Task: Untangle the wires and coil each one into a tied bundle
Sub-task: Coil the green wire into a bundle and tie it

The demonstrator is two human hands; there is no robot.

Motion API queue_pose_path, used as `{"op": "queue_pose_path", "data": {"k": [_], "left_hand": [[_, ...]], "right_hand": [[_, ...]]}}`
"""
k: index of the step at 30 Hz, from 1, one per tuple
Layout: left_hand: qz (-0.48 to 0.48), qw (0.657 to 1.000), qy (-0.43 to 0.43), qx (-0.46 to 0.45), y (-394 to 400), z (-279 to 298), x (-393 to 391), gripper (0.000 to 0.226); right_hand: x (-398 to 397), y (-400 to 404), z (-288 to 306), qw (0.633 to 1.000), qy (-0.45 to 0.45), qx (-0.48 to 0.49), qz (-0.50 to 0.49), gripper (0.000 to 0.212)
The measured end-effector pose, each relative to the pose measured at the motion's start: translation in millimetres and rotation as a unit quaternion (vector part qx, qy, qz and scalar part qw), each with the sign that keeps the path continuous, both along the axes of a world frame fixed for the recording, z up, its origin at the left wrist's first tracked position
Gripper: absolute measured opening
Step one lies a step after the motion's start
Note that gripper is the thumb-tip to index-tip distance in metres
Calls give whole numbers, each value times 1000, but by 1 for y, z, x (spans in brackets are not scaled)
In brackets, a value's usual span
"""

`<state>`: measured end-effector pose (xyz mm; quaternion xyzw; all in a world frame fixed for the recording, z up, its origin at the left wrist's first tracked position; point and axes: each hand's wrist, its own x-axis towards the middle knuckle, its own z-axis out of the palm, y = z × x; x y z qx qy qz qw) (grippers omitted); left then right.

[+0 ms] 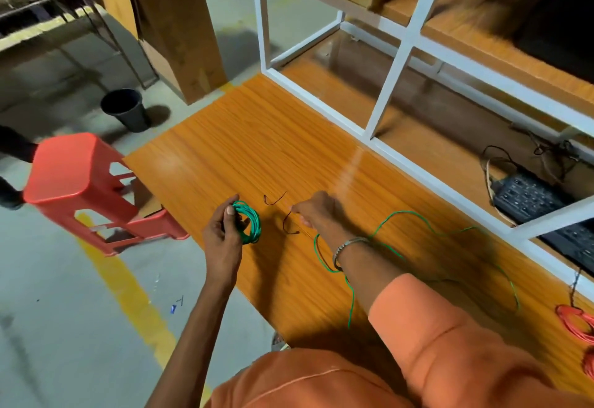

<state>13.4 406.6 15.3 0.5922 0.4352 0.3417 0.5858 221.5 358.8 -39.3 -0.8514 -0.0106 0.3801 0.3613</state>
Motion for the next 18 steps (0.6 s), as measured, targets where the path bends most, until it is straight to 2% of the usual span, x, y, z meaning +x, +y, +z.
{"op": "queue_pose_path", "data": {"k": [2,3,8,10,14,18], "left_hand": [[3,1000,5,-3,-1,-3,1,34],[2,1000,5,-5,-3,-3,3,33],[-39,999,-1,-7,-17,-8,19,34],[-65,998,1,-2,-23,-11,27,35],[-103,995,-9,1,-34,-11,38,35],[-129,991,-21,-2,-51,-9,56,33]], "right_hand": [[1,-2,-4,999,34,-7,-40,18],[0,-5,-6,997,35,-9,-63,15],[-3,-12,-12,994,45,24,-98,29],[-2,-19,-16,989,51,42,-129,25],[0,-52,6,957,72,161,-230,14],[7,-97,56,926,78,273,-249,9]]}}
